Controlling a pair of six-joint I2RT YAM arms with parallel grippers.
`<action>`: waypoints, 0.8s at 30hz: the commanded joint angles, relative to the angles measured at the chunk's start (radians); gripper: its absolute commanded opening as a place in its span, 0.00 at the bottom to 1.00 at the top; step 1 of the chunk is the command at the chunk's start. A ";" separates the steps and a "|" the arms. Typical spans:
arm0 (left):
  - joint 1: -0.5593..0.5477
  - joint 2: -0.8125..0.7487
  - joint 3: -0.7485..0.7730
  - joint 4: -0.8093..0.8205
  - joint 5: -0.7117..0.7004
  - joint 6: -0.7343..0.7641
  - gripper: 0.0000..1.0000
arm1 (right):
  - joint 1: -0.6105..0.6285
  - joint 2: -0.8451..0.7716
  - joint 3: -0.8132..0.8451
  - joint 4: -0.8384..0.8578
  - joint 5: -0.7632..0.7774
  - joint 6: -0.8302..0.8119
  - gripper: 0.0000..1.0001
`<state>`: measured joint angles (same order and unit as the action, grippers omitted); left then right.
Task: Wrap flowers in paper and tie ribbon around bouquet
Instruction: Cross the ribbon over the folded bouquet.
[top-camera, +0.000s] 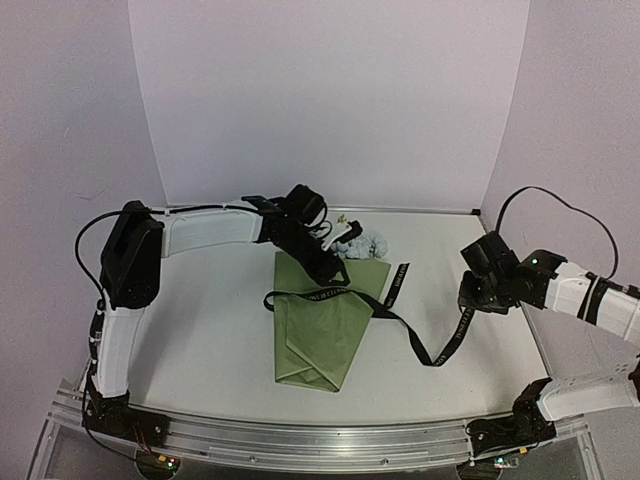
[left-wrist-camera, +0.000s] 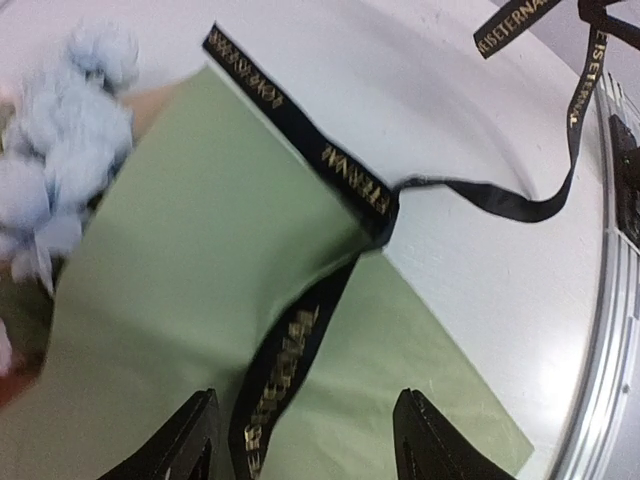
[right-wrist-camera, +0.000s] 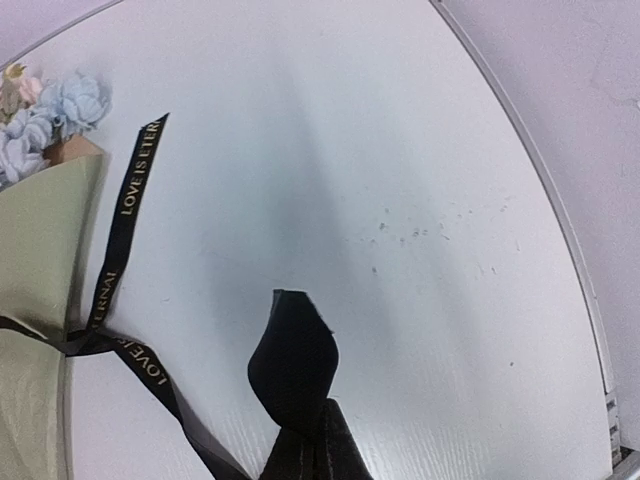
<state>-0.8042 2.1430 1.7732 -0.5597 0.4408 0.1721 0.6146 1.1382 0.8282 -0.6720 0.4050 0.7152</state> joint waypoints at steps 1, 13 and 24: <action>-0.082 0.110 0.217 -0.047 -0.157 0.123 0.64 | -0.064 -0.044 -0.007 -0.070 -0.005 0.023 0.00; -0.146 0.244 0.344 -0.090 -0.321 0.284 0.70 | -0.114 -0.052 0.030 -0.070 -0.098 0.004 0.00; -0.155 0.280 0.362 -0.055 -0.364 0.313 0.35 | -0.117 -0.041 0.065 -0.073 -0.110 0.000 0.00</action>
<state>-0.9528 2.4226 2.0945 -0.6459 0.0913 0.4684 0.5045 1.1011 0.8369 -0.7319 0.2890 0.7238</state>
